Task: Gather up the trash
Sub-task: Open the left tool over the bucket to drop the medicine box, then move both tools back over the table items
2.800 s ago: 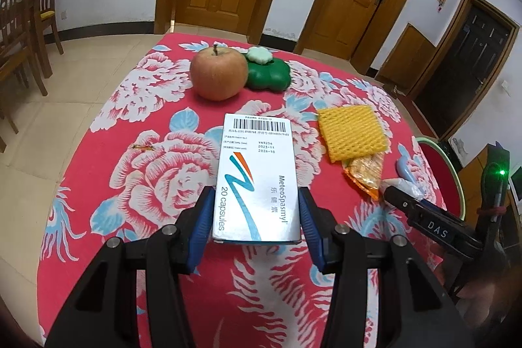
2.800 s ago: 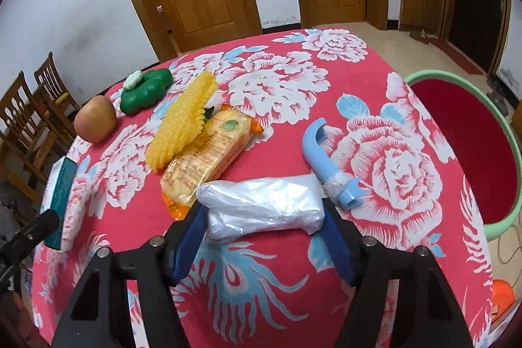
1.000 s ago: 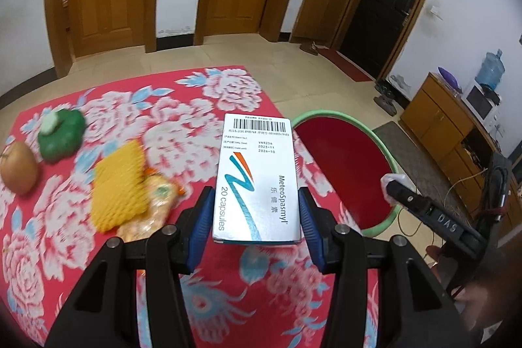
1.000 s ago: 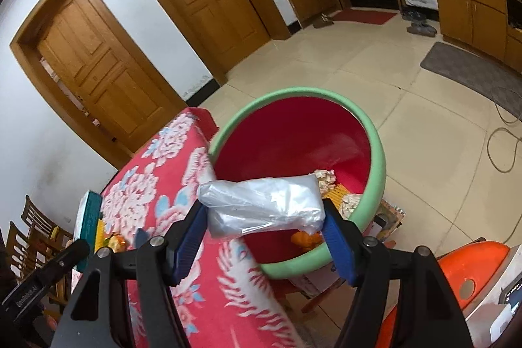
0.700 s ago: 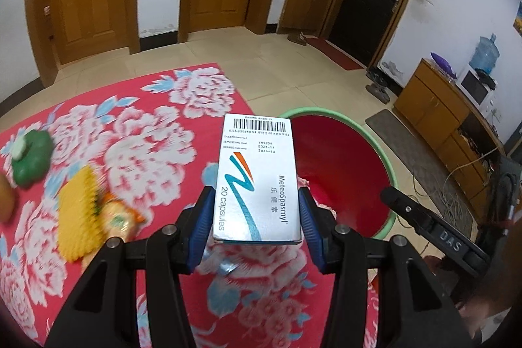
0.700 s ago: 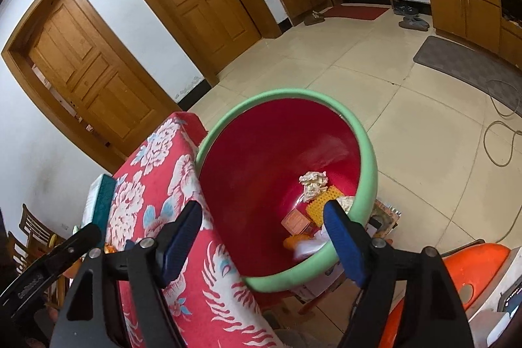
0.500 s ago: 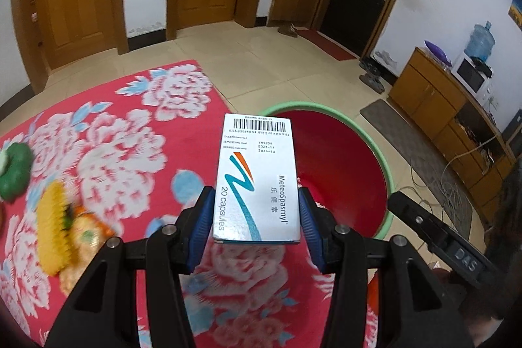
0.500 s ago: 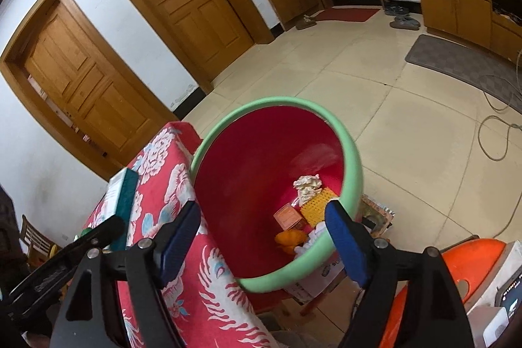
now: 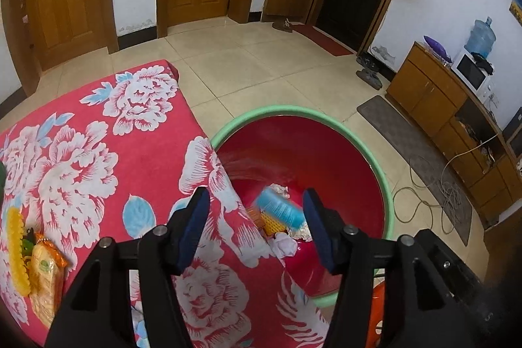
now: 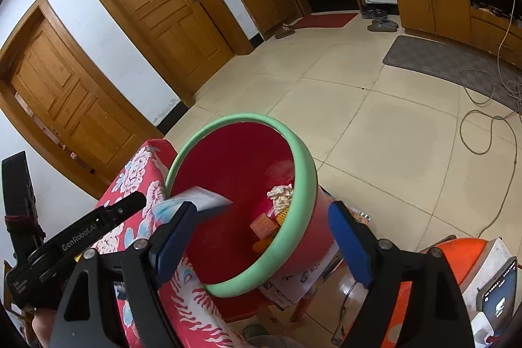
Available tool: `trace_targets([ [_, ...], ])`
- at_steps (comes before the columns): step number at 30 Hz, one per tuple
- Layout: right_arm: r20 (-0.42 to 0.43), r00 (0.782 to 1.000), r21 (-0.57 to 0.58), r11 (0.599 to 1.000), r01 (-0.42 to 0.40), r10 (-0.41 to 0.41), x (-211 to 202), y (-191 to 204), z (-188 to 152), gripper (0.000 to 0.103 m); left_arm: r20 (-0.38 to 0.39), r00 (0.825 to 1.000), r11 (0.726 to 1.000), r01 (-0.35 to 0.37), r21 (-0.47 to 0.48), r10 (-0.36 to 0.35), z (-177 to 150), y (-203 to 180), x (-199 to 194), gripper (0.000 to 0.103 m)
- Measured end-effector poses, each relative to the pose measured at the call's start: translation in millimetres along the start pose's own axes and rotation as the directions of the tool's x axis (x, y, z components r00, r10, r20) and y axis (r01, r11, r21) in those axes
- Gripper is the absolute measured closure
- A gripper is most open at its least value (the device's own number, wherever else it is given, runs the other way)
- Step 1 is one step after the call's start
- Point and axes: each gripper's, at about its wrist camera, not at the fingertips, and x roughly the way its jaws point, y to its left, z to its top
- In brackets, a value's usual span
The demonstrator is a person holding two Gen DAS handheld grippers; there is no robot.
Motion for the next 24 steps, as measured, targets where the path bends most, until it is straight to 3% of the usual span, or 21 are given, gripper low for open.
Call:
trace_targets([
  [12,-0.01,0.999,-0.026,0.999,-0.037,0.037,-10,10,-5,0.017,0.018,1.0,0.999,-0.024,-0.029,0.024,-13,20,-31,0.04],
  [24,-0.016,0.997,-0.074,0.994,-0.075,0.074,-23,32,-13,0.016,0.066,0.993,0.99,-0.094,-0.104,0.101,-26,70,-77,0.04],
])
